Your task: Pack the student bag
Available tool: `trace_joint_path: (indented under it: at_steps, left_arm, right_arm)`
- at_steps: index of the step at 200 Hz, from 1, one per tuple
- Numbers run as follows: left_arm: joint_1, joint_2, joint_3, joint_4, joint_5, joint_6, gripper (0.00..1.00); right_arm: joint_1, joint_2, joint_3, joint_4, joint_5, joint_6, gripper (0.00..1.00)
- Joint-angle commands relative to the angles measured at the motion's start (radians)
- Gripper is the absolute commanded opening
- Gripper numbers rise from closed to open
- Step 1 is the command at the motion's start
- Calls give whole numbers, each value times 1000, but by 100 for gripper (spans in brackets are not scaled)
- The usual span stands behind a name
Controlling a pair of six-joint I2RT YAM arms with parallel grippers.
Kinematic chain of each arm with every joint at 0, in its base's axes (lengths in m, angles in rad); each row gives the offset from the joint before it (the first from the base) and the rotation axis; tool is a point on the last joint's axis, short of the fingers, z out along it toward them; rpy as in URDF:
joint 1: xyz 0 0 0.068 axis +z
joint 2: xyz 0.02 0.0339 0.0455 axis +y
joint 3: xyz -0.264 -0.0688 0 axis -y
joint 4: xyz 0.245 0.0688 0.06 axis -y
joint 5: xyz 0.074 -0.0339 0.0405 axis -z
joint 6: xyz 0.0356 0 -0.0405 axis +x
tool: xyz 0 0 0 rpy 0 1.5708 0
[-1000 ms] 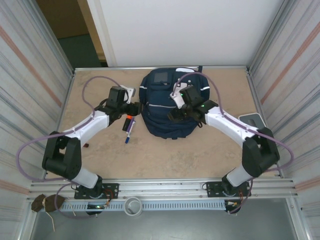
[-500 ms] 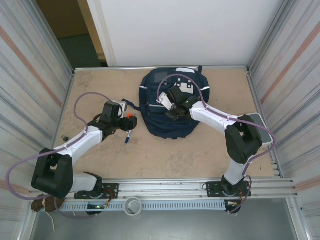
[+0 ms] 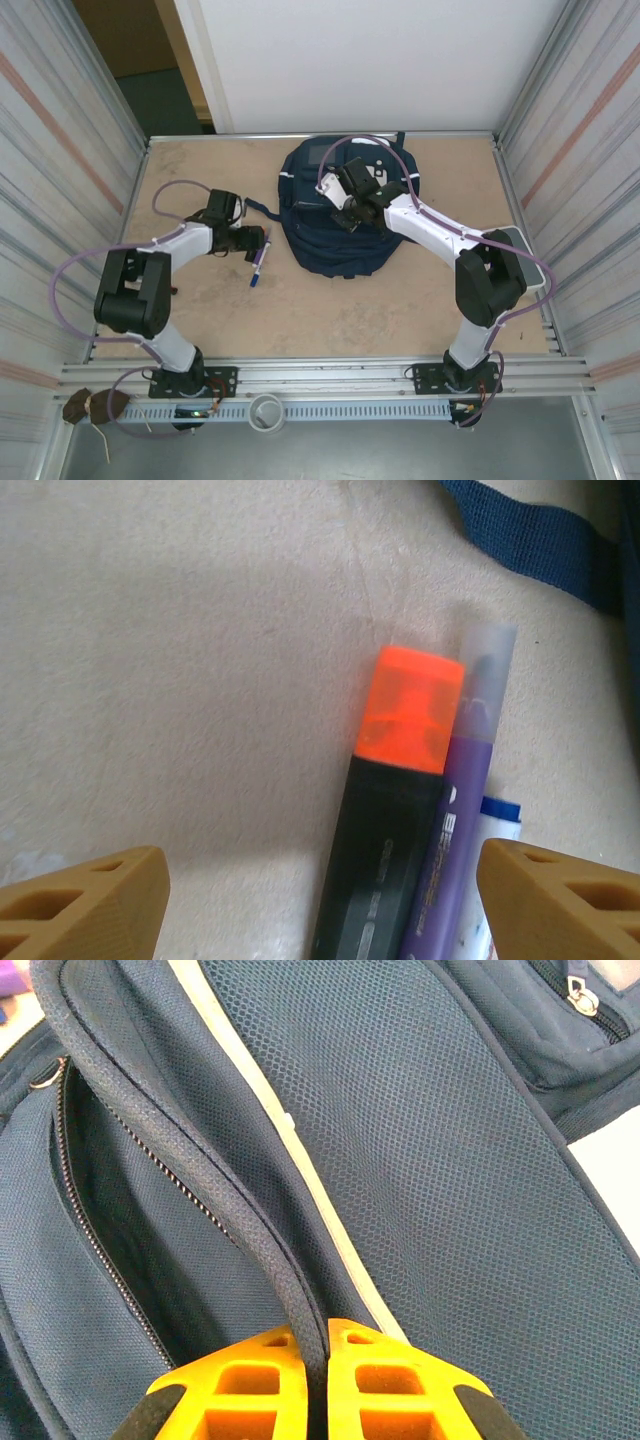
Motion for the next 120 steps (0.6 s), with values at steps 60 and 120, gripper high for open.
trace_joint_path:
  at_steps: [60,120]
  left_arm:
    - [1,133,121,-103,11,-9,68]
    - [1,186,128,-98,-55,-42,59]
  right_arm:
    - [-16,-28,36,-32,15,44,3]
    - [-16,-26,22,-35,18,50,3]
